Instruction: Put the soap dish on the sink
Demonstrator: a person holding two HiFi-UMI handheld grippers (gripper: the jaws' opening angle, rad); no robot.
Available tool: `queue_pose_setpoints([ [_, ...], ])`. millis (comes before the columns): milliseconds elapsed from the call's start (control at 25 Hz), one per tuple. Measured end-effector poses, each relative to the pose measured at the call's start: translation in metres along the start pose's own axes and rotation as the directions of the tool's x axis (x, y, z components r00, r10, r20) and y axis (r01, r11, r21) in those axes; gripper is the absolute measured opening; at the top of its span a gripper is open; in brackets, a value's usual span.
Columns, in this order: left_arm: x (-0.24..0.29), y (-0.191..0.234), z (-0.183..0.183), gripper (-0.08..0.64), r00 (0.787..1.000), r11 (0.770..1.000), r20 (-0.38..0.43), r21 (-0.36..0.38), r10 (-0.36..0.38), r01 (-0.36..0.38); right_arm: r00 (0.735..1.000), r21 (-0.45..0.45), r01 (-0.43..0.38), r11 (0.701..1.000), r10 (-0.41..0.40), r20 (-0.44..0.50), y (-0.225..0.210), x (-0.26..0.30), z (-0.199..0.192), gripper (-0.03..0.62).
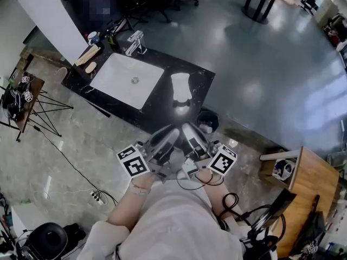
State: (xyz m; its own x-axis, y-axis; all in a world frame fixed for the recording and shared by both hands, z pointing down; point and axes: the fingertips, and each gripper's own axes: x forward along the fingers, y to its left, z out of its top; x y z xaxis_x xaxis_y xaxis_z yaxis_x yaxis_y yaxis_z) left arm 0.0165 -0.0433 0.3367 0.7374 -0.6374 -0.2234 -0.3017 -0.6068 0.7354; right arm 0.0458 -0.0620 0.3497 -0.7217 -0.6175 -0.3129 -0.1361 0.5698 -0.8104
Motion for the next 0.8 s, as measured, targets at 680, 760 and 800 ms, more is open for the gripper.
queue_pose_setpoints([
  [680, -0.009, -0.017, -0.004, 0.049, 0.999, 0.999, 0.018, -0.038, -0.030, 0.031, 1.000, -0.009, -0.020, 1.000, 0.020, 0.024, 0.022, -0.014, 0.002, 0.046],
  [760, -0.008, -0.017, -0.005, 0.049, 0.999, 0.999, 0.016, -0.037, -0.033, 0.033, 0.999, -0.007, -0.017, 1.000, 0.018, 0.027, 0.021, -0.014, 0.002, 0.043],
  [800, -0.008, -0.017, -0.005, 0.049, 0.999, 0.999, 0.017, -0.038, -0.035, 0.036, 1.000, -0.008, -0.016, 1.000, 0.016, 0.026, 0.021, -0.014, 0.002, 0.043],
])
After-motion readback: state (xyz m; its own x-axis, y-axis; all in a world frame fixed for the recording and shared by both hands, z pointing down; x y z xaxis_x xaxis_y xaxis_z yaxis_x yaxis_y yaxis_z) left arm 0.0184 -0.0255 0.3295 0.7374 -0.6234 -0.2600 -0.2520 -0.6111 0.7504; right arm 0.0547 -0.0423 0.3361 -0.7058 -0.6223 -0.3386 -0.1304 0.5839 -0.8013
